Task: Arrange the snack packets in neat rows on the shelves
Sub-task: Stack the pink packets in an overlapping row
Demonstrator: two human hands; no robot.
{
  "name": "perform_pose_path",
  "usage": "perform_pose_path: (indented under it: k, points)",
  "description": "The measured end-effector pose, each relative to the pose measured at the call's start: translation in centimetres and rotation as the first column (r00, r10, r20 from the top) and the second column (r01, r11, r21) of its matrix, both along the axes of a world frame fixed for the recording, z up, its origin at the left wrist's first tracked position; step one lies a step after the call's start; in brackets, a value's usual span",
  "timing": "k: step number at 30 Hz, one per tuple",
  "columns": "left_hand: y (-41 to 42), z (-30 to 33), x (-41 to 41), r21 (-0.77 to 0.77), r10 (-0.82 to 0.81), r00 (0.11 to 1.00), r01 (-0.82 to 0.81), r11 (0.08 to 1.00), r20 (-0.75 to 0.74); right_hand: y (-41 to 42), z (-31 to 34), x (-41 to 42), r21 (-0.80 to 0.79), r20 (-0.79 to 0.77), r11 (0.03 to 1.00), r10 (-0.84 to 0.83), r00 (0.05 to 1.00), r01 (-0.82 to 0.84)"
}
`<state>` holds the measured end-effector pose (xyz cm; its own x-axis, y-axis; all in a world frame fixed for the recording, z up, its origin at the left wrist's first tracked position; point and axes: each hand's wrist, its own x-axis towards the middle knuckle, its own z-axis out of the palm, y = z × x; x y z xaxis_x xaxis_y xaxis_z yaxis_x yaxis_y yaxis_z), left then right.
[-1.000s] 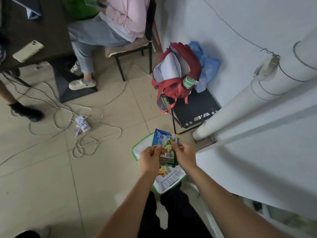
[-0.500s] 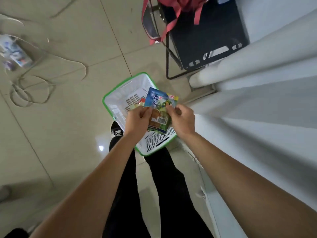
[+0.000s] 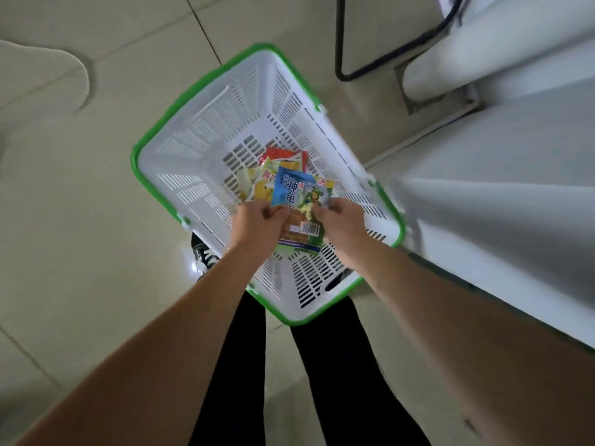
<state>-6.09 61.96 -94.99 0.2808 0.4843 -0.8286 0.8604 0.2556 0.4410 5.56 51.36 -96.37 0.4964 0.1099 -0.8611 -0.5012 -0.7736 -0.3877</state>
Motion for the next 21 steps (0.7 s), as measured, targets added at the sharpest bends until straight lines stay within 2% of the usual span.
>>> perform_pose_path:
  k: [5, 8, 11, 15, 18, 21]
  points:
    - [-0.3, -7.0, 0.4, 0.015, -0.157, 0.983, 0.159, 0.987, -0.101, 0.0, -7.2, -0.3, -0.016, -0.026, 0.995, -0.103, 0.994, 0.103]
    - [-0.6, -9.5, 0.1, 0.049, -0.295, 0.940, 0.307, 0.950, -0.169, -0.3, -9.8, -0.8, -0.030, -0.049, 0.995, -0.098, 0.994, 0.096]
    - [-0.6, -10.6, -0.5, 0.119, -0.501, 0.831, 0.538, 0.835, -0.243, -0.8, -10.9, -1.2, -0.049, -0.029, 0.999, -0.021, 0.999, 0.019]
    - [0.1, -8.7, -0.6, 0.155, -0.698, 0.627, 0.772, 0.617, -0.346, -0.9, -8.9, -1.4, -0.048, 0.047, 0.988, 0.152, 0.987, -0.150]
    - [1.2, -6.3, 0.0, 0.218, -0.764, 0.518, 0.855, 0.470, -0.385, -0.3, -5.3, -1.6, 0.057, 0.145, 0.960, 0.263, 0.954, -0.273]
    - [3.0, -3.2, 1.4, 0.266, -0.783, 0.492, 0.869, 0.417, -0.380, 0.5, -1.7, -1.0, 0.061, 0.254, 0.893, 0.419, 0.872, -0.447]
